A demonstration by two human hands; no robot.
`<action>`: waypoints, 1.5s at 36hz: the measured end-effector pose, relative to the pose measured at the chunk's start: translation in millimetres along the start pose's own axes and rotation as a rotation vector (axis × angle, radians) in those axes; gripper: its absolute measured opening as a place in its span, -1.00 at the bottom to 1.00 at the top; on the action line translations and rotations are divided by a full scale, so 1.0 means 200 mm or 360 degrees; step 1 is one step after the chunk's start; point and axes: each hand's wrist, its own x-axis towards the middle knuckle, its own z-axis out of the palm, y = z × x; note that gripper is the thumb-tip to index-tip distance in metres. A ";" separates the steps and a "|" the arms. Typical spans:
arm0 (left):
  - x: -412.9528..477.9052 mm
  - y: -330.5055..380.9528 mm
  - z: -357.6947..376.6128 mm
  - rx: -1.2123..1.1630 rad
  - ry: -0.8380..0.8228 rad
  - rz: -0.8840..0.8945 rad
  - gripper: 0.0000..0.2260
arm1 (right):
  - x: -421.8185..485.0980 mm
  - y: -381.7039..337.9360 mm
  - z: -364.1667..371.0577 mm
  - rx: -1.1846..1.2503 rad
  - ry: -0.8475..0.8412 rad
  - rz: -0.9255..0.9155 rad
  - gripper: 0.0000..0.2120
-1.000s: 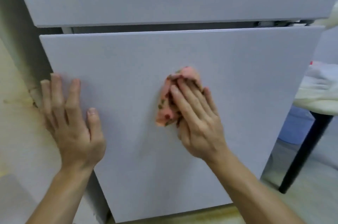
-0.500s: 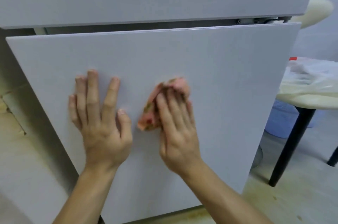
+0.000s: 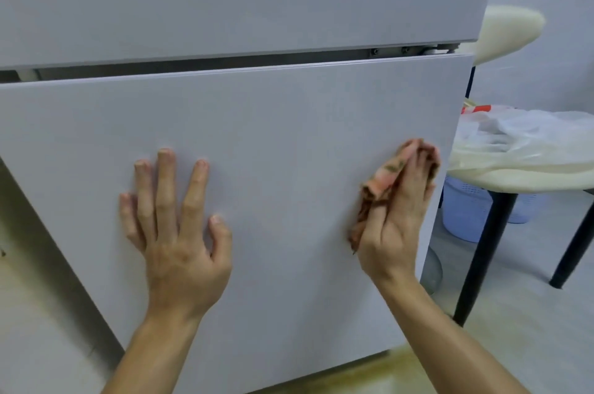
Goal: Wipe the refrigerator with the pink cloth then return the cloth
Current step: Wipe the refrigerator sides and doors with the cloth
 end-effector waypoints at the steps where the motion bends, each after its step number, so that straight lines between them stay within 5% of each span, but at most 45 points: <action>1: 0.00 -0.01 -0.01 0.0001 -0.0010 0.0009 -0.41 | 0.06 -0.01 0.01 0.0082 0.0071 0.0042 -0.22; 7: 0.01 -0.10 -0.06 0.0049 -0.0030 0.0076 -0.45 | 0.42 -0.20 0.05 0.0227 0.0384 0.0220 -0.26; 11: 0.03 -0.20 -0.11 0.0059 -0.0011 0.0071 -0.48 | 0.43 -0.39 0.18 0.0253 0.0397 0.0079 -0.28; 17: 0.04 -0.37 -0.17 0.0146 0.0057 0.0016 -0.47 | 0.17 -0.76 0.50 0.0196 0.0149 -0.0295 -0.29; 24: 0.01 -0.60 -0.29 0.0209 0.0095 -0.0149 -0.40 | -0.17 -1.06 0.78 0.0130 -0.0133 -0.0605 -0.53; 31: -0.03 -0.81 -0.40 0.0253 0.0145 -0.0404 -0.49 | -0.49 -1.02 0.88 -0.0023 -0.0605 -0.1112 -0.44; 35: -0.09 -0.86 -0.41 0.0228 0.0071 -0.0399 -0.42 | -0.54 -0.93 0.79 -0.0098 -0.0725 -0.1123 -0.43; 41: -0.09 -0.84 -0.36 0.0152 0.0123 -0.0444 -0.42 | -0.39 -0.74 0.62 -0.0128 -0.0298 -0.0673 -0.27; 47: -0.08 -0.84 -0.36 0.0155 0.0134 -0.0449 -0.43 | -0.09 -0.93 0.65 0.0160 0.0100 -0.0226 -0.23; 54: -0.07 -0.87 -0.43 0.0144 0.0041 -0.0460 -0.48 | -0.03 -1.27 0.87 0.0233 0.0119 -0.0482 -0.48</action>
